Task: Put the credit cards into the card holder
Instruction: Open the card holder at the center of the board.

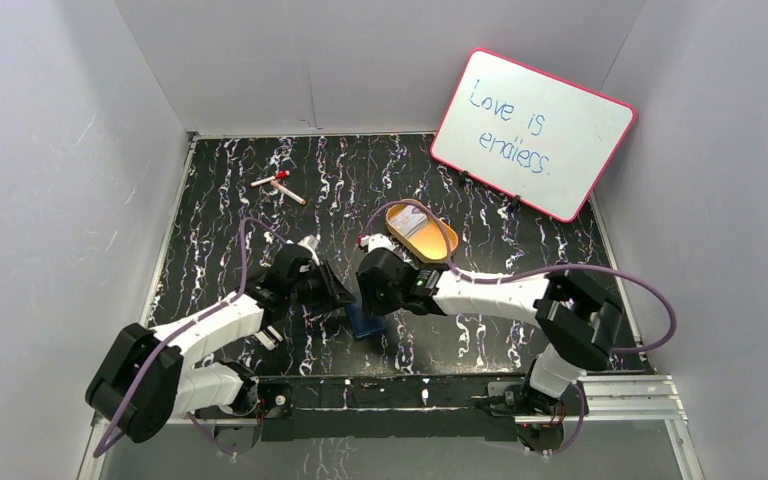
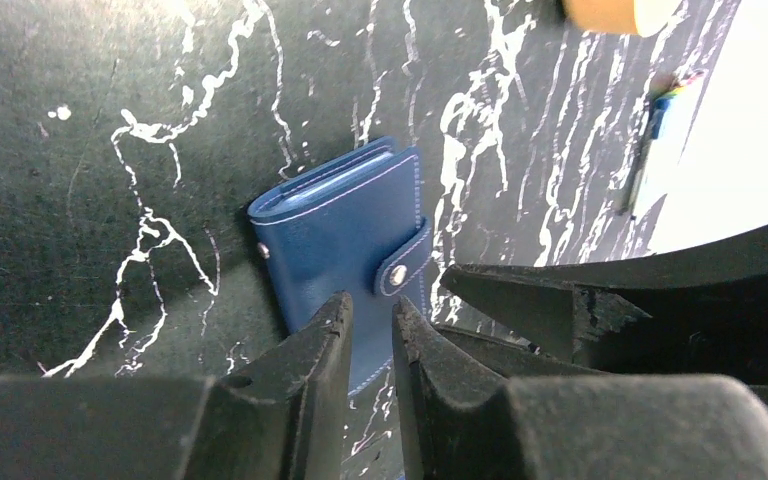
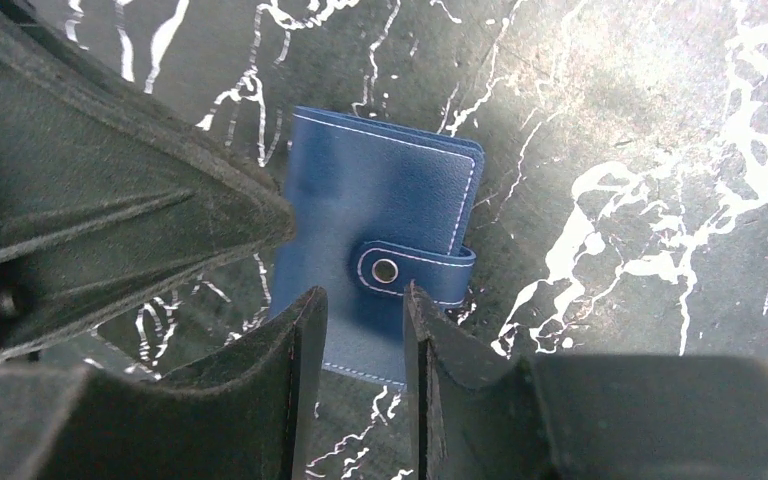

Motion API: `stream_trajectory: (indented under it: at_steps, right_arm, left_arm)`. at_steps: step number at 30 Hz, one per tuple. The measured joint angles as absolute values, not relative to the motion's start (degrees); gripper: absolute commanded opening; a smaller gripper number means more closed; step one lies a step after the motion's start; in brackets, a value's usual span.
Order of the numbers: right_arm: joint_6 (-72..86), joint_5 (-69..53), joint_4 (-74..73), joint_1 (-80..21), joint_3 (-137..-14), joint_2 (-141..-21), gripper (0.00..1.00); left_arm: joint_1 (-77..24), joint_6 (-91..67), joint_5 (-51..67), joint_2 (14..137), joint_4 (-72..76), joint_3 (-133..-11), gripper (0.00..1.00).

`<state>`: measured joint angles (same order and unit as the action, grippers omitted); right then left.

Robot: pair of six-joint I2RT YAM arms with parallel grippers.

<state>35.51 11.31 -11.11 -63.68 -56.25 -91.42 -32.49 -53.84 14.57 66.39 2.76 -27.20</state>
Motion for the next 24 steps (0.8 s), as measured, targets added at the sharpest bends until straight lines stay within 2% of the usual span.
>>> stream_trajectory:
  at_steps: [7, 17, 24]
  right_arm:
    - [36.05, 14.9, -15.75, -65.93, -60.29, -96.9, 0.4]
    - [37.47, 21.1, -22.79, -67.81, -67.44, -103.09, 0.44]
    - [37.54, 24.97, -25.34, -68.97, -69.14, -104.77, 0.39]
  left_arm:
    - [-32.49, -56.01, 16.29, 69.6, 7.84, -23.18, 0.12]
    - [-32.49, -58.83, 17.21, 72.6, 15.03, -19.99, 0.0]
    - [-32.49, -58.96, 16.97, 72.77, 15.22, -19.97, 0.0]
